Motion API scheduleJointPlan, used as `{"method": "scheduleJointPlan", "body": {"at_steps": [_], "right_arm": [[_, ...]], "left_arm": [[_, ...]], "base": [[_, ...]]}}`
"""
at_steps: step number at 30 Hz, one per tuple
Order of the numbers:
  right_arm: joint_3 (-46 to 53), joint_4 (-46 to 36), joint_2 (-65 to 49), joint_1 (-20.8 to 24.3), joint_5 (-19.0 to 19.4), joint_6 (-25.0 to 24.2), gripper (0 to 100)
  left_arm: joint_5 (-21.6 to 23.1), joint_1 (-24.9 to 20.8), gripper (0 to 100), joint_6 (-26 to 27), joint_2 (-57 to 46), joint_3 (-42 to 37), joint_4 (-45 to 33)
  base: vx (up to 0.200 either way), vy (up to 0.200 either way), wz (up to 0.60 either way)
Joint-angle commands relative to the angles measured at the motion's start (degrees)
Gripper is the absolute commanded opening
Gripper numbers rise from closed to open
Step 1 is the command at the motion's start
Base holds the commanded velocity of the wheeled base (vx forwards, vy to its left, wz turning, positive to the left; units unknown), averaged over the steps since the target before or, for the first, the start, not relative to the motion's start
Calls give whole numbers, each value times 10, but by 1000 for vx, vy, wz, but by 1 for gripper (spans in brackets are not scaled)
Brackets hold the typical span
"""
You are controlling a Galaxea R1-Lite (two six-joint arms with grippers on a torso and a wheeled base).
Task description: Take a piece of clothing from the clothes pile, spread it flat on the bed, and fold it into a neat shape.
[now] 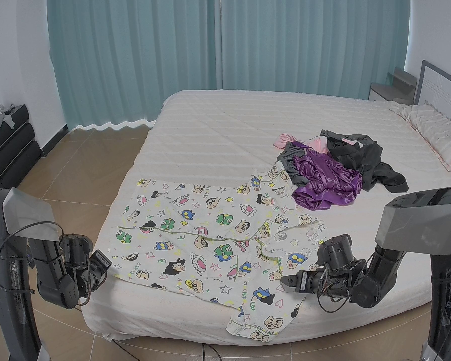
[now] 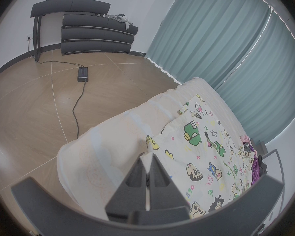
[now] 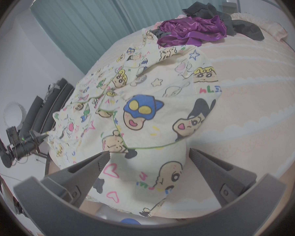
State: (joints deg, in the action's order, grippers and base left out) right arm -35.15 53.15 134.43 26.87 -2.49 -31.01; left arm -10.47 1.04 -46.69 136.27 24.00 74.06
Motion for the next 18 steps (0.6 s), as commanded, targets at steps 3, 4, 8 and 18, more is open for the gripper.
{"method": "scheduleJointPlan", "body": {"at_steps": [3, 4, 8, 18], "right_arm": [[-23, -42, -2, 1, 3, 33, 100], [-26, -49, -2, 1, 4, 39, 100], [-27, -53, -8, 1, 9, 49, 0], [-72, -40, -5, -37, 6, 44, 0]], "left_arm": [[0, -1, 0, 0, 1, -1, 0], [0, -1, 0, 0, 1, -1, 0], [0, -1, 0, 0, 1, -2, 0], [1, -15, 0, 1, 1, -14, 1]], "base": [[0, 0, 0], [0, 0, 0], [0, 0, 0], [0, 0, 0]]}}
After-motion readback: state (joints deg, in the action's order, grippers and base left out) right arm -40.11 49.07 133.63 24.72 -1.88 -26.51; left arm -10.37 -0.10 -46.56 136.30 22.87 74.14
